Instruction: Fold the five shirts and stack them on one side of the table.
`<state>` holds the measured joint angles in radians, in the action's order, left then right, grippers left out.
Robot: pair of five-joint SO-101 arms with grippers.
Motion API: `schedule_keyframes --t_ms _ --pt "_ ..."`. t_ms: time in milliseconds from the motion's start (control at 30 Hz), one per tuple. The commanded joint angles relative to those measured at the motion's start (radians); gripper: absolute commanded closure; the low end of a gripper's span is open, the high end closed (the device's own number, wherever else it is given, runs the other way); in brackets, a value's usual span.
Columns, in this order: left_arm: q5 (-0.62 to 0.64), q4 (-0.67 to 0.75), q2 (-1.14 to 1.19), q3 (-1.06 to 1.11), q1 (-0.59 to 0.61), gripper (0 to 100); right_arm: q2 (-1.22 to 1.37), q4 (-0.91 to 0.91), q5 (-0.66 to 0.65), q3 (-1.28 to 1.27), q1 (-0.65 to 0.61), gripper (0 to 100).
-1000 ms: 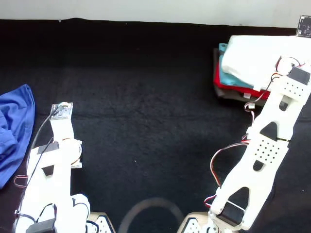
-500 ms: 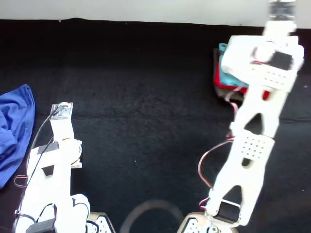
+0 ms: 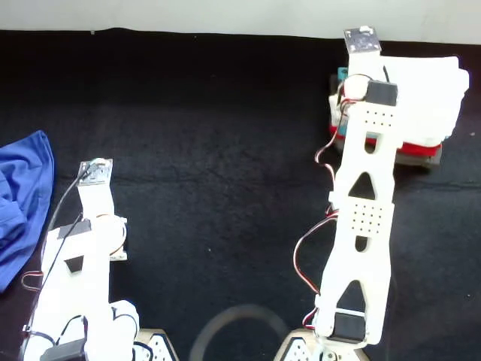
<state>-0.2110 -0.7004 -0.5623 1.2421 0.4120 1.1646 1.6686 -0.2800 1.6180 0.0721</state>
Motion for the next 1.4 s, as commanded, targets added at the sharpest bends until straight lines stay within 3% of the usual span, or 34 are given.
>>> schedule_keyframes --t_ms 0,367,567,933,1033,1367 --pt "-0.003 0.025 -0.015 0.002 0.007 99 -0.018 0.097 -0.041 0.114 0.018 99.2" --pt "-0.003 0.026 -0.015 0.002 0.008 99 -0.217 0.097 -0.078 0.143 0.059 99.2" --pt "-0.003 0.028 -0.015 0.002 0.008 99 -0.490 0.099 0.084 0.140 0.048 99.2" --pt "-0.003 0.028 -0.015 0.002 0.008 99 -0.957 0.099 0.092 0.093 0.015 99.2" --pt "-0.003 0.028 -0.015 0.002 0.008 99 -1.116 0.101 0.094 -0.145 -0.027 99.2" --pt "-0.003 0.028 -0.015 0.002 0.008 99 -1.821 0.056 0.095 -1.438 -0.220 99.2"
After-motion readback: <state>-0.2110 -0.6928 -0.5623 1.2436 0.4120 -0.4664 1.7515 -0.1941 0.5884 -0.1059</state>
